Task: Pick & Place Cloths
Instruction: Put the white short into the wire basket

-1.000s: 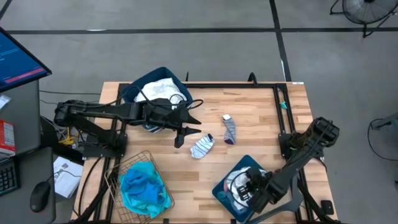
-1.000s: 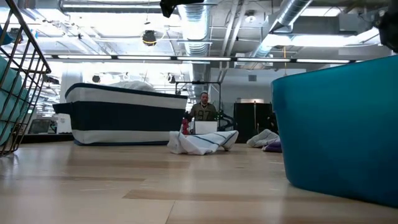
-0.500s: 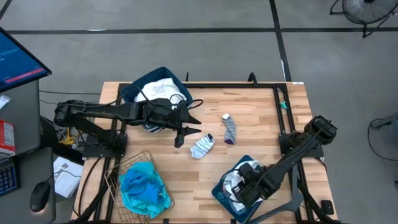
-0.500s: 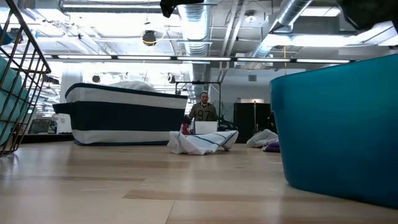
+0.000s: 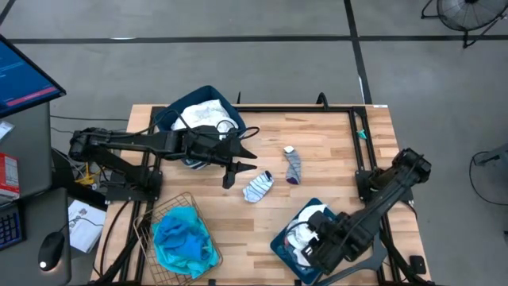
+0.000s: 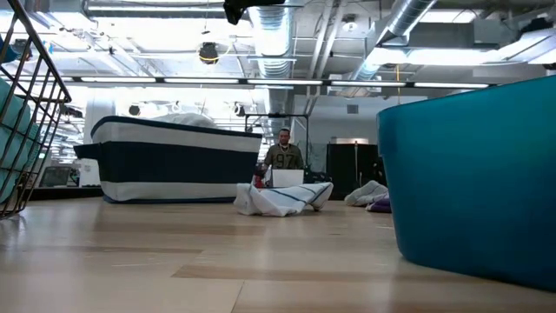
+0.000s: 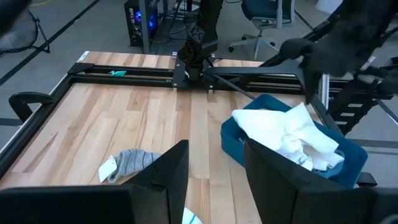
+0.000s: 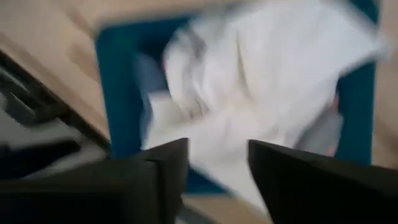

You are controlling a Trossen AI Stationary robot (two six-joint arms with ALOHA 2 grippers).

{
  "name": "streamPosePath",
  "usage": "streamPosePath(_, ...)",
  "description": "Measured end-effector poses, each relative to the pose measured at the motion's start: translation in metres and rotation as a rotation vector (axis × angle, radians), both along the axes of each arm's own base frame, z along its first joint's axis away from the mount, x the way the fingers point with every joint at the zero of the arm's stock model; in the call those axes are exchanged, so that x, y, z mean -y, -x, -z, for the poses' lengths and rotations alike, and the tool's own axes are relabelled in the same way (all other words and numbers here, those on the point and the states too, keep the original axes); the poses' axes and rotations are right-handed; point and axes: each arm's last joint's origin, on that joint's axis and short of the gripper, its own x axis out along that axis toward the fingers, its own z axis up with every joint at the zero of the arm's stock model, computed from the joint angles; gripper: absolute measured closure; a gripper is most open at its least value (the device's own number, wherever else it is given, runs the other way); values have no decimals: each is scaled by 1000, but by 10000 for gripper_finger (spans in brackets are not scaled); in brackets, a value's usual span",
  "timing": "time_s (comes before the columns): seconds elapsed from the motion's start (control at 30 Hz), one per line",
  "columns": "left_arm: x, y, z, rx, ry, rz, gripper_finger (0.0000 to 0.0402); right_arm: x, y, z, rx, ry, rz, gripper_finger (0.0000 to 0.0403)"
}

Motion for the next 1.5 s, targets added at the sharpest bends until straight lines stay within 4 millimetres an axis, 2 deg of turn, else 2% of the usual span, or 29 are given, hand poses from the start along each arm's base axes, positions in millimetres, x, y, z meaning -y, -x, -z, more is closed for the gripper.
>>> streamPosePath(0.13, 0, 0, 0, 0, 0, 0, 266, 15, -9, -7, 79, 128, 54, 351)
streamPosePath(0.2, 0, 0, 0, 0, 0, 0, 266, 24, -13, -2, 75, 170, 77, 387)
streamPosePath(0.37, 0, 0, 0, 0, 1, 0, 266, 39, -20, 32, 3, 172, 123, 399)
streamPosePath(0.63, 0, 0, 0, -1, 4, 2, 266, 50, -8, 115, -25, 64, 238, 400)
streamPosePath(0.8, 0, 0, 0, -1, 2, 3, 266, 56, -1, 131, -24, 67, 272, 401)
streamPosePath(1.0, -4, 0, 0, -1, 1, -10, 266, 62, -7, 126, -50, 53, 206, 402)
streamPosePath(1.2, -7, 0, 0, -1, -1, -24, 266, 68, -16, 86, -7, 21, 136, 402)
streamPosePath(1.4, -7, 0, 0, 0, 0, -24, 266, 68, -6, 47, 18, 4, 108, 402)
streamPosePath(1.5, -7, 0, 0, -1, -1, -23, 266, 62, 1, 27, 47, -63, 104, 402)
